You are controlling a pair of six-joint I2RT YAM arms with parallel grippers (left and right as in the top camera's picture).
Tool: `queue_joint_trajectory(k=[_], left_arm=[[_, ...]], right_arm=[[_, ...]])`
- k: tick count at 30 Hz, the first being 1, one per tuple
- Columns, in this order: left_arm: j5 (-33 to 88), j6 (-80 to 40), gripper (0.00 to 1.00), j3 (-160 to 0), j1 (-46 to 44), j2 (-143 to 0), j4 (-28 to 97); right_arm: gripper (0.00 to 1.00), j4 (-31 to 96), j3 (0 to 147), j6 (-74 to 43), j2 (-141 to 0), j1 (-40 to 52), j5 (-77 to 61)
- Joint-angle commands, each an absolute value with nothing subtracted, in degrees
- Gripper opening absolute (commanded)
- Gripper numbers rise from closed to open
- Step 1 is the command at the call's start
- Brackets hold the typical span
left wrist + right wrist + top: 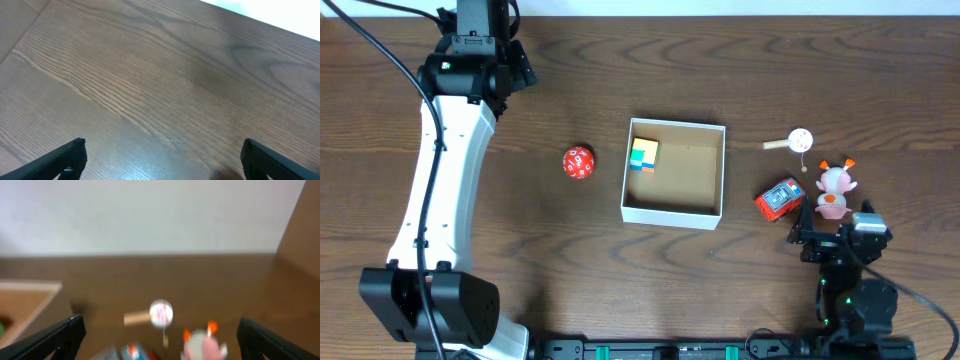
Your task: Pack container
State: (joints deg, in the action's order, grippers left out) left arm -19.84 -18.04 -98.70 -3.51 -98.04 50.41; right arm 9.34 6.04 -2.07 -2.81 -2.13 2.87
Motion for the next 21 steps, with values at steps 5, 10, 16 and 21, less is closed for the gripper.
queue_joint_trajectory(k=[5, 10, 16, 21], left_arm=[[-20.16, -18.52, 0.98, -98.32, -3.44, -98.72, 50.52], [-20.16, -18.52, 0.98, -98.32, -3.44, -98.72, 50.54], [-20.16, -18.52, 0.98, -98.32, -3.44, -98.72, 50.54], [-20.16, -18.52, 0.98, -98.32, -3.44, -98.72, 50.52]], right_arm=[[0.99, 11.62, 22.96, 3.25, -23.70, -2.61, 0.64], [0.99, 17.98, 37.74, 7.20, -44.18, -2.61, -7.88], [0.99, 37.08, 57.56, 14.94, -64.31, -2.61, -12.99], [0.99, 45.84, 67.94, 14.61, -74.22, -2.61, -14.98]])
